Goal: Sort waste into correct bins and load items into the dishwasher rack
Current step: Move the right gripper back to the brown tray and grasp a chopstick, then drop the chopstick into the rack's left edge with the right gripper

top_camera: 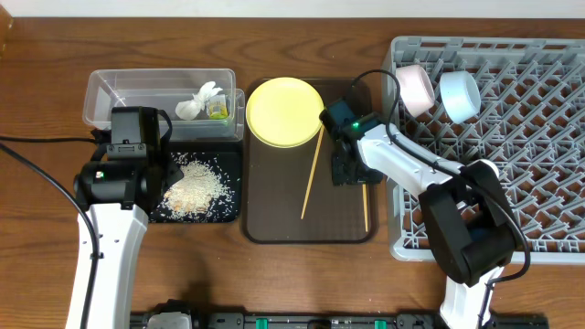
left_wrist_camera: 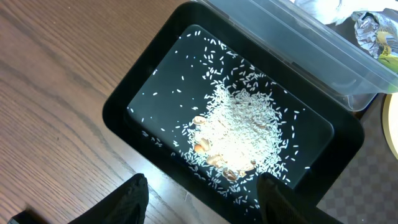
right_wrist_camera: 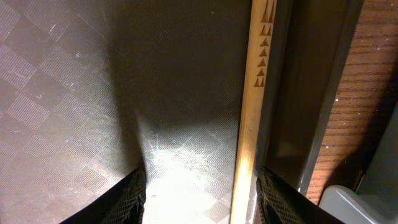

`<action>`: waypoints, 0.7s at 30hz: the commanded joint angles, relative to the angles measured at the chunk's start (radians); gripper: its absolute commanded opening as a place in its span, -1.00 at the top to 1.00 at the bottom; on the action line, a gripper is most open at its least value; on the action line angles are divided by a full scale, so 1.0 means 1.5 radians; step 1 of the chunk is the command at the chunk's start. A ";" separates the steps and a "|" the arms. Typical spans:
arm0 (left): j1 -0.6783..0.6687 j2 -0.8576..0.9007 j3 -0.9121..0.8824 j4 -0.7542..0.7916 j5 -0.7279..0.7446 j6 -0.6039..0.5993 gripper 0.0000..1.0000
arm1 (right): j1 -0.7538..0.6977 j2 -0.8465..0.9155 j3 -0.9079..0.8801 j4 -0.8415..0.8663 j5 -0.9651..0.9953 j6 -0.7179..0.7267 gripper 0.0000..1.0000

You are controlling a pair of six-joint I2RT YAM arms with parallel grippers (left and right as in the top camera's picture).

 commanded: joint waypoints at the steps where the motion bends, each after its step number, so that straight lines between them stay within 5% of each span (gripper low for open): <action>1: 0.003 -0.001 0.003 -0.002 -0.003 -0.011 -0.18 | 0.004 0.008 -0.026 0.009 0.011 0.013 -0.10; 7: 0.003 -0.001 0.003 -0.002 -0.003 -0.011 -0.18 | 0.004 0.008 -0.061 0.040 -0.021 0.013 0.17; 15: 0.003 -0.001 0.003 -0.002 -0.003 -0.011 -0.17 | 0.004 0.007 -0.062 0.041 -0.024 0.013 0.96; 21: 0.003 -0.001 0.003 -0.002 -0.003 -0.011 -0.18 | -0.002 -0.030 -0.037 0.028 -0.024 0.004 0.98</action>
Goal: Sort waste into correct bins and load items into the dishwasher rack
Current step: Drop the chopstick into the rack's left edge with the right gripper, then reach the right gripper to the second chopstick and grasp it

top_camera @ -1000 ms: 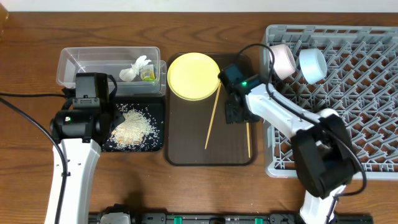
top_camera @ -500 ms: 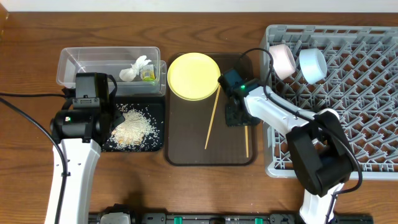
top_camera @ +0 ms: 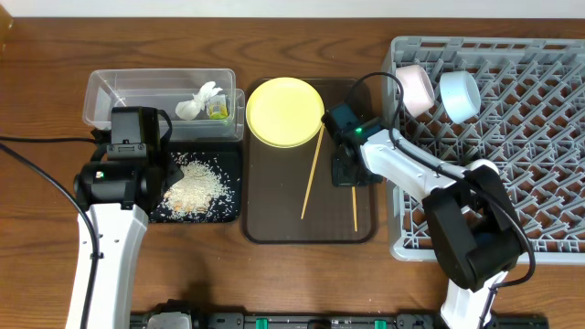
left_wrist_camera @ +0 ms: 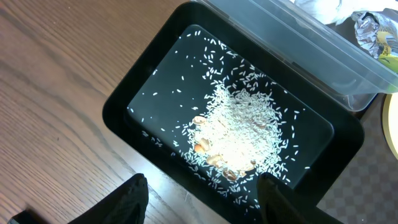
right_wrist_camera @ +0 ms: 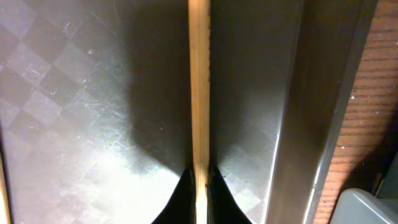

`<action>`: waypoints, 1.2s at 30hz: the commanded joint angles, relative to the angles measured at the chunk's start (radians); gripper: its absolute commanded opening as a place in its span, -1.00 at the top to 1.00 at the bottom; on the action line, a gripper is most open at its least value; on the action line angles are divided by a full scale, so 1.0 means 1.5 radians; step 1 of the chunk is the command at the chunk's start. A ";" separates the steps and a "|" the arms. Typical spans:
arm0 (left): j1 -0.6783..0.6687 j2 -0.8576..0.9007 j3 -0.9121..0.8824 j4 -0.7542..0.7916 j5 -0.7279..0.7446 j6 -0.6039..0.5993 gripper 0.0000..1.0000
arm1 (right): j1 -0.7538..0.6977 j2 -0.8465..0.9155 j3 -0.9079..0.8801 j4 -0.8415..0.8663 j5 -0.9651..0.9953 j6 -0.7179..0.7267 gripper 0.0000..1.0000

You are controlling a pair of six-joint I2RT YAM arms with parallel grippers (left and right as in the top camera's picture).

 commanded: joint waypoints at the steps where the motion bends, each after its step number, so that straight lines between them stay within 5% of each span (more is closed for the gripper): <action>1: 0.003 -0.001 0.003 -0.002 -0.003 -0.011 -0.17 | -0.005 -0.024 0.006 -0.014 -0.003 -0.014 0.98; 13: 0.003 -0.001 0.003 -0.001 -0.003 -0.011 -0.18 | -0.105 -0.284 0.025 -0.050 0.006 -0.126 0.98; 27: 0.003 -0.001 0.003 0.003 -0.003 -0.011 -0.18 | -0.228 -0.252 -0.056 -0.059 0.008 -0.167 0.98; 32: 0.003 -0.001 0.003 0.004 -0.003 -0.011 -0.18 | -0.229 -0.238 -0.067 -0.012 0.008 -0.174 0.86; 36: 0.003 -0.001 0.003 0.003 -0.003 -0.011 -0.18 | -0.227 -0.241 -0.061 0.017 0.007 -0.208 0.42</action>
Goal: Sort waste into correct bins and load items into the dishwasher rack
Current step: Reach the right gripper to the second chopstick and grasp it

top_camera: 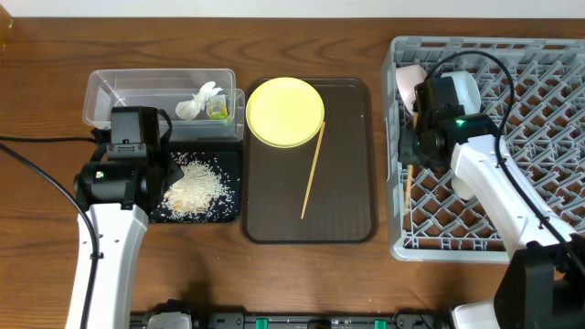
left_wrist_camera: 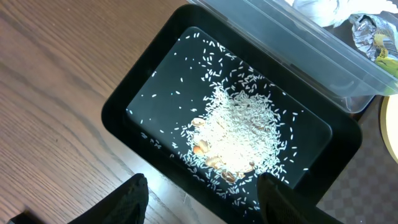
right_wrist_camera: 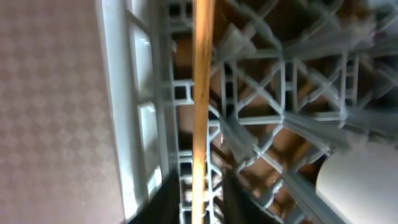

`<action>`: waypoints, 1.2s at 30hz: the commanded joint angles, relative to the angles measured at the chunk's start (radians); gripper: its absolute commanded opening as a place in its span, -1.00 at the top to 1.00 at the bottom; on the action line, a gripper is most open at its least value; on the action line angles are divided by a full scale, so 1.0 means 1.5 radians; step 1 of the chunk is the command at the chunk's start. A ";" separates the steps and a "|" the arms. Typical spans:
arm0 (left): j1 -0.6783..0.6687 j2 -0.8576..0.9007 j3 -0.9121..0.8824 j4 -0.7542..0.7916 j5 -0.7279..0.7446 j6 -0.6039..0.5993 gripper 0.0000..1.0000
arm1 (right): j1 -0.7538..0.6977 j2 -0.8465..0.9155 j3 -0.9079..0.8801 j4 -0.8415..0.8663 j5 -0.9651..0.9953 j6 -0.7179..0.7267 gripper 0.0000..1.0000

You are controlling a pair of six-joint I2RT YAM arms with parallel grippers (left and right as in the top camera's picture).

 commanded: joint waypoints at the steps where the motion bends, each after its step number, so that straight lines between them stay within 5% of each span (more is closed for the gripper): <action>1: 0.003 -0.001 0.003 -0.001 -0.003 -0.011 -0.18 | -0.001 -0.006 0.012 0.008 0.002 -0.032 0.36; 12: 0.003 -0.001 0.003 -0.001 -0.003 -0.011 -0.18 | 0.101 -0.007 0.075 0.097 -0.113 -0.033 0.20; 24: 0.003 -0.001 0.003 -0.002 -0.003 -0.011 -0.18 | 0.285 0.120 0.074 0.150 -0.026 0.119 0.10; 31: 0.003 -0.001 0.003 -0.002 -0.003 -0.011 -0.18 | 0.325 0.221 0.074 0.160 0.039 0.167 0.11; 36: 0.003 -0.001 0.003 -0.002 -0.003 -0.011 -0.18 | 0.328 0.254 0.074 0.154 0.045 0.209 0.30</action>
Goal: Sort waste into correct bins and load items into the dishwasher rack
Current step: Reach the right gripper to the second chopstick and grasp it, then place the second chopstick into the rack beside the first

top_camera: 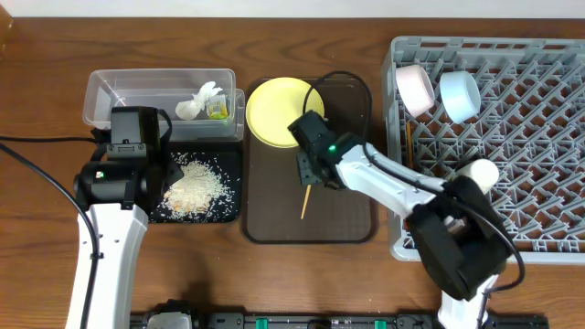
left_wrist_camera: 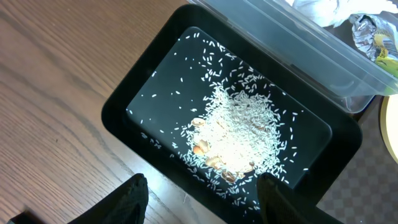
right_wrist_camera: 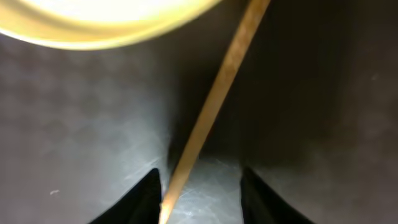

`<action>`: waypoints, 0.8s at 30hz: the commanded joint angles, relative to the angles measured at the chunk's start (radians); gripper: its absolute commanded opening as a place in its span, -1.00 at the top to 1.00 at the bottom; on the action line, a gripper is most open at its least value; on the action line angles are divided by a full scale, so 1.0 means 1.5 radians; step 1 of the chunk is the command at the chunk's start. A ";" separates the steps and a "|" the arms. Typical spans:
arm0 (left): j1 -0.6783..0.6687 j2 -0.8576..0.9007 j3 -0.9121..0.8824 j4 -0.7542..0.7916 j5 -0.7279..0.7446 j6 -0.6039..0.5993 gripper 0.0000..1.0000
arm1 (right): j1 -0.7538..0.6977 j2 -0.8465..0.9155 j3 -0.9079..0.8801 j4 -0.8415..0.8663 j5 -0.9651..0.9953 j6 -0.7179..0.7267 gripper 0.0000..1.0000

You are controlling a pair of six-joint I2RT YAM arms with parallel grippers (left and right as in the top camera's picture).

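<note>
A wooden chopstick (top_camera: 305,205) lies slantwise on the brown tray (top_camera: 352,215), just below the yellow plate (top_camera: 279,110). My right gripper (top_camera: 310,172) stands open low over it. In the right wrist view the chopstick (right_wrist_camera: 217,87) runs between the fingers, close to the left one (right_wrist_camera: 146,193), and the right gripper (right_wrist_camera: 200,199) holds nothing. A second chopstick (top_camera: 408,144) lies in the grey dishwasher rack (top_camera: 548,247) near its left edge. My left gripper (left_wrist_camera: 202,199) hangs open over the black bin (left_wrist_camera: 118,106) of rice.
A clear bin (top_camera: 101,91) behind the black bin (top_camera: 196,216) holds a white tissue (top_camera: 196,99) and a wrapper (top_camera: 217,109). A pink cup (top_camera: 414,89) and a pale blue cup (top_camera: 459,96) sit at the rack's far left.
My right gripper was shut on a chopstick over the rack's left side. That chopstick now lies in the rack, and the gripper stands open over the other chopstick on the tray.
My right gripper stood open over the right-hand chopstick on the tray, then was shut on it. Then it held the chopstick over the rack. Now that chopstick lies in the rack and the gripper straddles the remaining one. The left arm stayed over the rice bin throughout.
</note>
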 commanded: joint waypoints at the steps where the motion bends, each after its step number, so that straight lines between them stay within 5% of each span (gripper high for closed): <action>1: 0.003 -0.001 0.003 -0.002 -0.003 -0.011 -0.18 | 0.001 0.012 0.005 -0.003 0.027 0.048 0.33; 9: 0.003 -0.001 0.003 -0.002 -0.001 -0.011 -0.18 | -0.017 0.012 0.005 -0.051 0.034 0.081 0.97; 17: 0.003 -0.001 0.003 -0.002 -0.001 -0.011 -0.18 | -0.055 -0.020 0.007 -0.098 0.032 0.069 0.98; 24: 0.003 -0.001 0.003 -0.002 -0.001 -0.011 -0.18 | -0.108 -0.179 0.007 -0.123 0.013 -0.079 0.98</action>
